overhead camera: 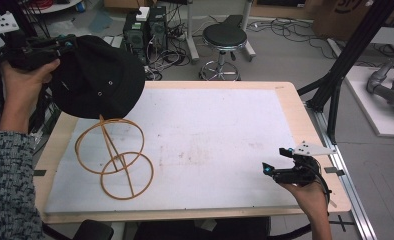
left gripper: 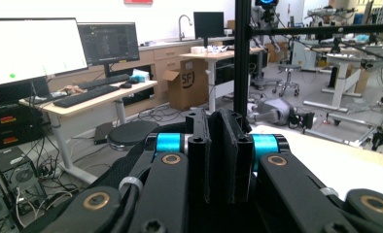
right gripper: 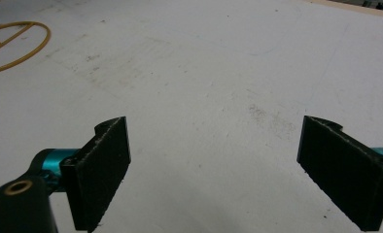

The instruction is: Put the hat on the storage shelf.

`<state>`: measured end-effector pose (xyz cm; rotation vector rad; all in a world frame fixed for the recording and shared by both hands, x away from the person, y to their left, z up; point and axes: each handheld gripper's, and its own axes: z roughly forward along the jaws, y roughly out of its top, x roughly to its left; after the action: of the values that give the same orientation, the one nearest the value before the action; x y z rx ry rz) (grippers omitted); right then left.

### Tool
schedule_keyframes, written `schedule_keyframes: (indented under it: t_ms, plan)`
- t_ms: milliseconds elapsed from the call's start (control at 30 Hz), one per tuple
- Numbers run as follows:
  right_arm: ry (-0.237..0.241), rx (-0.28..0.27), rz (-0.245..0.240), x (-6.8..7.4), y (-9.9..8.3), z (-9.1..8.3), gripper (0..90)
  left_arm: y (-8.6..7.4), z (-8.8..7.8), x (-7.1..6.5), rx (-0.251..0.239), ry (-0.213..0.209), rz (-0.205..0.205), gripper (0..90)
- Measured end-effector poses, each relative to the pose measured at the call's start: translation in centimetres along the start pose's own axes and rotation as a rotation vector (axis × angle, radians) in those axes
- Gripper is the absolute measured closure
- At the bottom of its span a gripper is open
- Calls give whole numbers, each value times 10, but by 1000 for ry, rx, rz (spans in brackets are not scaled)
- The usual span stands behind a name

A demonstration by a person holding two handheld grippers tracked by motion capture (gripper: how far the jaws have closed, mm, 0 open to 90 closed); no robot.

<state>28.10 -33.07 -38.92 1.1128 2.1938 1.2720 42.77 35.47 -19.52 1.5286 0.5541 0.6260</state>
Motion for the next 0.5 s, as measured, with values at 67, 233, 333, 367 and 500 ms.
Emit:
schedule_keyframes:
  t_ms: [67,233,333,367,500]
  plan:
    - [0,-5,-2,0,0,0,117,2,-1,0,-4,8,3,824]
    - [1,-4,2,0,1,-2,117,10,-4,2,-21,22,5,825]
    - [1,-6,-1,0,1,-2,117,18,-6,1,-33,21,7,827]
    - [1,-6,0,0,1,-2,117,18,-6,1,-33,21,7,827]
    - [1,-8,-1,0,1,-2,117,24,-8,0,-39,20,7,827]
